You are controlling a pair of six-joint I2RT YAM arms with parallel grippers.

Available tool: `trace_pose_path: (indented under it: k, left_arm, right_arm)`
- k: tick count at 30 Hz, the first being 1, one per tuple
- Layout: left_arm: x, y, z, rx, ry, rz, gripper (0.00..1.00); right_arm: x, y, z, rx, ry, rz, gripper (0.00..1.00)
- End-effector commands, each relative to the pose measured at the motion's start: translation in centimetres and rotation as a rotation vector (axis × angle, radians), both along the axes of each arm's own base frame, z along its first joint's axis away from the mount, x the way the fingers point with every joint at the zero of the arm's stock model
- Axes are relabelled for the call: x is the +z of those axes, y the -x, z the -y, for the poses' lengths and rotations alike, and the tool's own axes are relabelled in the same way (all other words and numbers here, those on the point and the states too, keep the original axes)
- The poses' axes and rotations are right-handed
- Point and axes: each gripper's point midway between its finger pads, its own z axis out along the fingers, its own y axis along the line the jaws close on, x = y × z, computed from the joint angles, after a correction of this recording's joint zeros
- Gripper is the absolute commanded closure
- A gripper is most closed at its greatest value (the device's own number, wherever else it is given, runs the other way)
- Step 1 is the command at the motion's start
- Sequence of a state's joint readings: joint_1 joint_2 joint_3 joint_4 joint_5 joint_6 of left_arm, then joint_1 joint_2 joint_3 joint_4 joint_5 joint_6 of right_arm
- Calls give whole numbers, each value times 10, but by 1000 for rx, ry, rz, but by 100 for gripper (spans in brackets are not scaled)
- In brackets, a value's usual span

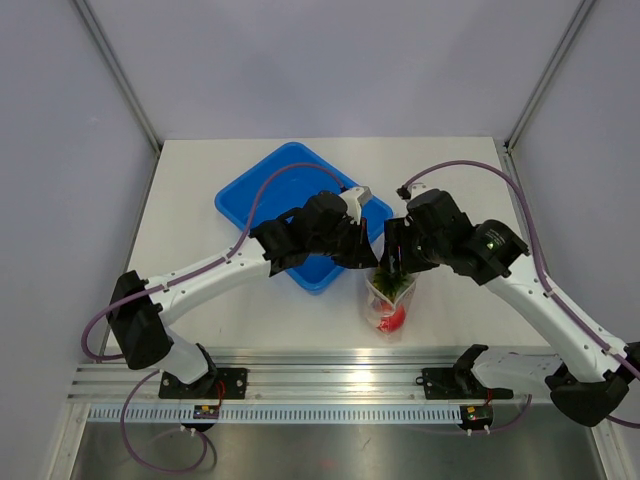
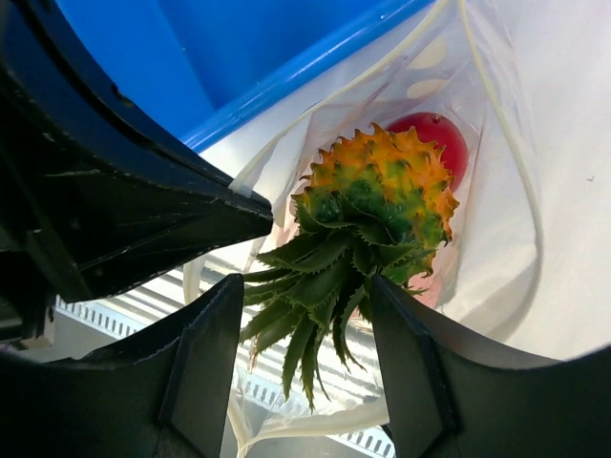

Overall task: Place the food in the zip-top bag and seal the zipper
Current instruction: Adjust the fake fruit in the zipper food storage bag.

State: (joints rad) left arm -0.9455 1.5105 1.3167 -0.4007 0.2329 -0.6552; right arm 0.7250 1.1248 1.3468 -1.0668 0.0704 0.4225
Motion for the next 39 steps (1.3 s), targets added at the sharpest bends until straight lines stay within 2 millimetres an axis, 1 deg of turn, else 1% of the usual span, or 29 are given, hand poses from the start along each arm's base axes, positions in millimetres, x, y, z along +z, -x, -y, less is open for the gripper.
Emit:
trace_pose_path:
  k: [1,3,4,6,7,8,9,11,13,16,20,27,30,32,35,36,39]
  left_arm:
    - [30,-6,10,-22,76,47,100]
    - [30,-5,9,-23,74,47,100]
    - [30,-5,9,-24,76,47,100]
    - [30,-5,9,-23,74,47,100]
    - [31,-4,9,-24,77,48,100]
    - [33,-4,9,-24,81,51,100]
    - [35,-4,9,-26,88,53,100]
    - [34,-3,8,-27,88,52,100]
    - [34,-2,7,-28,90,51,100]
    - [32,-2,7,-26,88,50,100]
    - [32,-1,8,-31,94,47,100]
    - [35,-1,8,-35,100,54,100]
    - [37,0,8,-50,99,63,100]
    - [43,3,9,-80,113,67,100]
    - [47,3,9,-100,113,66,100]
    - [46,2,9,-101,112,64,100]
    - [49,1,10,-107,112,63,100]
  right_arm:
    - [6,-3,3,5,34,42,38]
    - [10,-2,2,18,26,48,39]
    - [16,-2,0,26,16,55,39]
    - [16,0,-3,37,15,33,43]
    - [20,0,-3,40,15,34,44]
    - [19,-1,-3,43,25,28,46]
    - [15,-1,-1,43,48,13,49]
    - [9,-1,2,42,77,5,51]
    - [6,1,2,51,81,-4,48]
    - [5,4,4,63,88,-7,41]
    - [5,7,5,79,105,-5,40]
    - [24,6,-2,133,67,57,40]
    - [28,2,-5,159,70,84,40]
    - [28,0,-5,185,82,106,40]
    - [18,2,-3,223,119,91,41]
    - [11,4,-3,235,135,68,41]
    - [1,12,-1,262,149,33,44]
